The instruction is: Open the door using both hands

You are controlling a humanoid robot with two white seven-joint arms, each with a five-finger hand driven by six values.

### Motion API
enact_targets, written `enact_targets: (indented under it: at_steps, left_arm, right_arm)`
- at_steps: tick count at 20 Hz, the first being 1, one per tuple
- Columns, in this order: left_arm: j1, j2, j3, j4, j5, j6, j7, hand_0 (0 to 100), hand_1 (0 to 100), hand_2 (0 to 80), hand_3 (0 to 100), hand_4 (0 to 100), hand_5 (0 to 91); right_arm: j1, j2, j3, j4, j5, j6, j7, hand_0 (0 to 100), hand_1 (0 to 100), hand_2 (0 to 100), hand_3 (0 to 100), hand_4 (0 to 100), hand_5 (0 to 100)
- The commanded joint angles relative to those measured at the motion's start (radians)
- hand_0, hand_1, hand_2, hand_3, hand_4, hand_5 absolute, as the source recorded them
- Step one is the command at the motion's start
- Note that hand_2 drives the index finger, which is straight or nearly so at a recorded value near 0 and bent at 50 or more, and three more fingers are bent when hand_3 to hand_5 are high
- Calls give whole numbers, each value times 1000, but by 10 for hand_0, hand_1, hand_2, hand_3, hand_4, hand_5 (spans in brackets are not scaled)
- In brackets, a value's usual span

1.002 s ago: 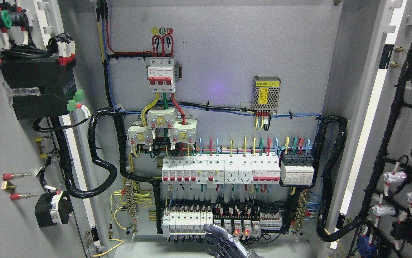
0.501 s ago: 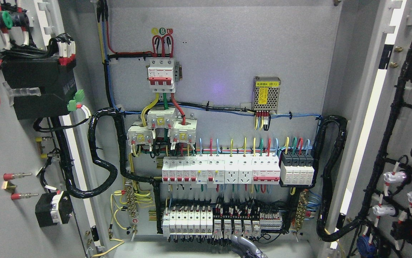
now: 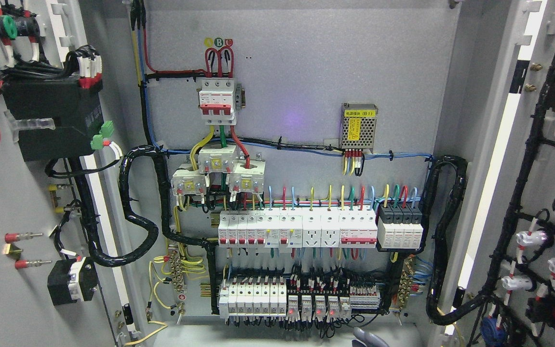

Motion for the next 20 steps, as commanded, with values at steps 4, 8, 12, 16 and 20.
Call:
enact_targets:
  at_steps: [4, 8, 12, 16, 20]
  left_arm:
    - [-15, 69, -4, -389, -6, -9, 0, 0, 0, 0, 0, 0, 0]
    - [-66, 67, 3, -412, -6, -9, 8, 0, 0, 0, 0, 0, 0]
    - [-139, 69, 20, -445, -6, -5, 9, 0, 0, 0, 0, 0, 0]
    - [-155, 75, 20, -480, -5, -14, 9, 0, 0, 0, 0, 0, 0]
    - [-201, 78, 25, -480, -6, -12, 11, 0, 0, 0, 0, 0, 0]
  right_arm:
    - [54, 0, -161, -10, -5, -83, 0, 0, 0, 0, 0, 0, 0]
    - [41, -4, -171, -1, -140, -113, -2, 0, 0, 0, 0, 0, 0]
    - [30, -13, -178, -4, -223, -113, 3, 0, 0, 0, 0, 0, 0]
    - [36, -81, -231, -7, -223, -116, 7, 0, 0, 0, 0, 0, 0]
    - [39, -141, -283, -7, -223, -122, 10, 0, 0, 0, 0, 0, 0]
